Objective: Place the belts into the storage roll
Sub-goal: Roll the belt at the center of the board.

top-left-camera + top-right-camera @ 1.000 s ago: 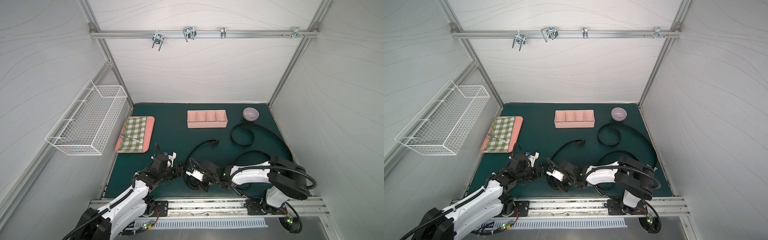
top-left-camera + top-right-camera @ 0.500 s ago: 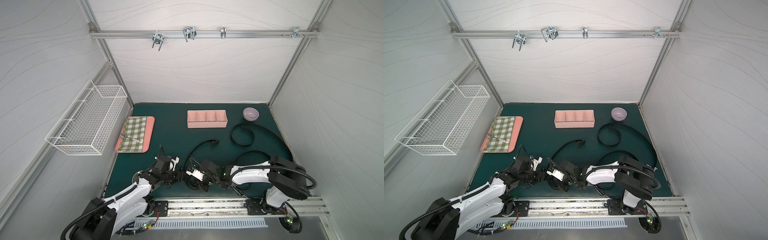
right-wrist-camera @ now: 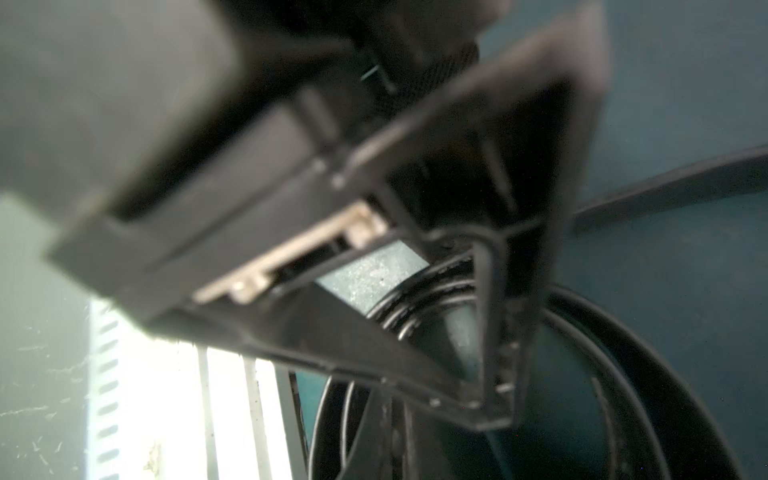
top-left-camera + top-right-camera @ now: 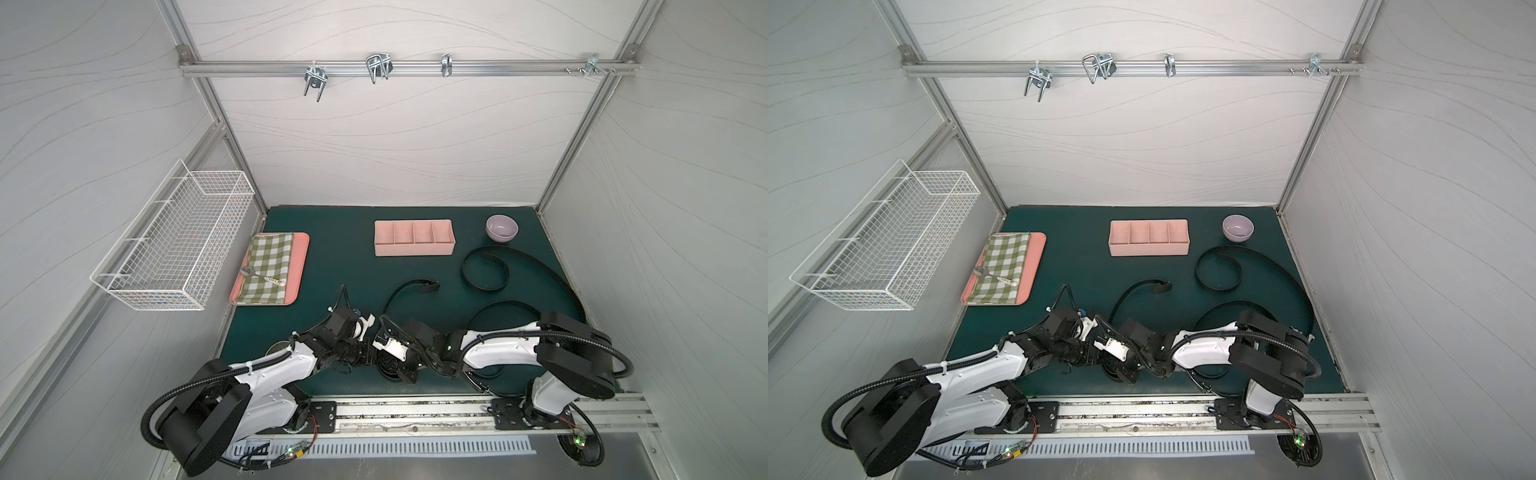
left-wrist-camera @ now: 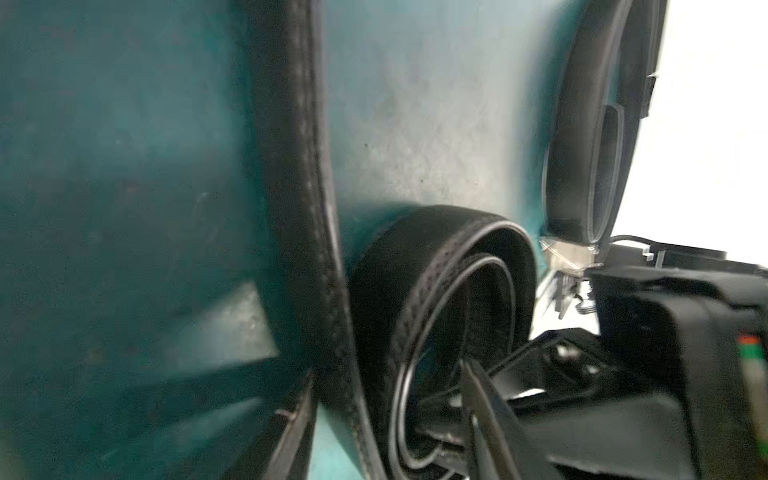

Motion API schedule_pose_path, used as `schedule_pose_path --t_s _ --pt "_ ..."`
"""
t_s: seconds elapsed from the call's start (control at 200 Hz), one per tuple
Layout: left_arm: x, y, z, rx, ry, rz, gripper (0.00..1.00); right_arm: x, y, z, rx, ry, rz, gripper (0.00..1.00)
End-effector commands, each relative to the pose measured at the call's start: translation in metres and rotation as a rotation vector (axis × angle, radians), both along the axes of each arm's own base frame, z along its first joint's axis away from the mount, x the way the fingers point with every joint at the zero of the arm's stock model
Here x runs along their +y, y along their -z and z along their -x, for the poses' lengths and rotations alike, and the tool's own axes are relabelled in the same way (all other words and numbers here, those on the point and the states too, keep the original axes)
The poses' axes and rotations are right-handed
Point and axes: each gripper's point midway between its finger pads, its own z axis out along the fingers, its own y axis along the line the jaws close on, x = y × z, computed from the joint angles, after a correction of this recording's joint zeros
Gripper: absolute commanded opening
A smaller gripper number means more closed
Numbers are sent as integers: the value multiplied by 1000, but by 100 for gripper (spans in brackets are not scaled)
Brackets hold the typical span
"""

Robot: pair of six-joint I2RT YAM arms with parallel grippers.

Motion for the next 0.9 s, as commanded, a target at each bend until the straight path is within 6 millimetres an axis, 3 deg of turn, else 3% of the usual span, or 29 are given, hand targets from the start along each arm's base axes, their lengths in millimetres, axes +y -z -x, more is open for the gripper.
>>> schedule_pose_path --t_s 0.0,0.295,0.52,0.63,0.755,0.895 --pt "-4 -5 -7 -53 34 -46 43 -31 36 1 27 30 154 6" --pt "-3 5 -8 -78 67 -166 32 -32 34 7 28 14 143 7" --pt "-5 7 -11 -89 56 -203 12 -34 35 10 33 18 155 10" --pt "-1 5 -11 -96 43 -224 0 -40 31 10 59 55 156 23" --pt "7 2 -8 -102 32 -251 0 -50 19 9 104 127 122 44" --pt "17 -2 -3 -101 28 -294 0 -56 -27 -4 112 192 52 55"
